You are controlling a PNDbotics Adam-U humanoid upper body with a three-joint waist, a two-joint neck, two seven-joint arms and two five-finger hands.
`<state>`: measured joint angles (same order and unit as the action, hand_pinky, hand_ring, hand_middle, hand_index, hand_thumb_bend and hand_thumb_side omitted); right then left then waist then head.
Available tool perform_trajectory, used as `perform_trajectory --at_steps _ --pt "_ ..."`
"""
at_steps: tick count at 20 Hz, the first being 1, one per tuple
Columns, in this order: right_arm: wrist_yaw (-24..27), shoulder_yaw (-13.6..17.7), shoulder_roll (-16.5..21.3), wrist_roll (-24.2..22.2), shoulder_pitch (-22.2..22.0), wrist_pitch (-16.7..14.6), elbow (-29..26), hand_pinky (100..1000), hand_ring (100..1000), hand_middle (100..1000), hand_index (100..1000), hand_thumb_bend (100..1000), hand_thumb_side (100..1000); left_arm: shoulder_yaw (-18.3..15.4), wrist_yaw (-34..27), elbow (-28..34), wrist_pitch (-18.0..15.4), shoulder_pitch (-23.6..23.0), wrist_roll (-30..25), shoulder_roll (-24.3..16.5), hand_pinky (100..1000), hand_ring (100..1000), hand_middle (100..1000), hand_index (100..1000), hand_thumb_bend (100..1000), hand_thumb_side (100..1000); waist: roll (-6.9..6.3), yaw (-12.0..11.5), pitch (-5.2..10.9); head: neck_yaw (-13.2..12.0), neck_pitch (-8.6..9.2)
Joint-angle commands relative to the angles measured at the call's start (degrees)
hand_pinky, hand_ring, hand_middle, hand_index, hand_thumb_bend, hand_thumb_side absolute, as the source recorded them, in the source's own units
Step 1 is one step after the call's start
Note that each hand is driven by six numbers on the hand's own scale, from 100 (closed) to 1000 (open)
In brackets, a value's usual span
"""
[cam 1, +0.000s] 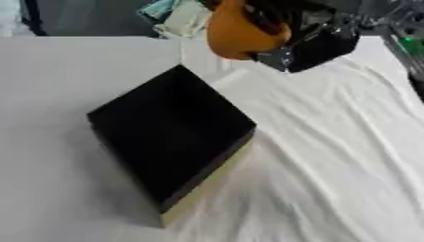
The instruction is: Pick up objects on the table and place them in the box.
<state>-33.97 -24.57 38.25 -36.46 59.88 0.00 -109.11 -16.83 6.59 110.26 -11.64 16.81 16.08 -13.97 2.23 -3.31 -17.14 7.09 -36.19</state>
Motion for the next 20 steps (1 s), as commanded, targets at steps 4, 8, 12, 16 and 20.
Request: perform_trajectory --at_steps 4,8,12,16,20 --pt "-2.67 -2.13 -4.9 -0.84 1.05 -0.85 0.22 124 311 280 373 100 100 -0.01 -0.15 1.56 0.17 0.52 -0.07 -0.33 434 474 620 509 164 671 -0.05 -0.43 0.9 -0.7 -0.33" --pt "-5.48 -3.95 -8.24 -0.86 0.65 -2.15 1.92 128 312 281 374 100 100 0.05 -0.22 1.65 0.29 0.52 -0.17 -0.13 435 474 620 509 160 674 0.0 -0.62 0.89 -0.85 -0.31" --pt "-7.47 -5.26 -11.2 -0.54 0.43 -3.34 5.25 129 313 282 375 100 100 0.05 -0.31 1.69 0.35 0.47 -0.27 0.05 435 473 620 508 158 677 0.01 -0.82 0.8 -0.83 -0.2" --pt "-10.03 -6.07 -14.25 0.65 -0.26 -4.57 9.97 130 315 284 376 100 100 0.05 -0.38 1.76 0.38 0.48 -0.36 0.26 435 473 620 508 156 679 -0.02 -1.03 0.63 -0.63 -0.13" --pt "-12.47 -6.89 -16.62 2.17 -0.74 -6.08 14.67 162 342 312 400 100 100 0.05 -0.42 1.79 0.43 0.4 -0.46 0.48 435 473 619 507 154 681 -0.04 -1.2 0.53 -0.51 0.07"
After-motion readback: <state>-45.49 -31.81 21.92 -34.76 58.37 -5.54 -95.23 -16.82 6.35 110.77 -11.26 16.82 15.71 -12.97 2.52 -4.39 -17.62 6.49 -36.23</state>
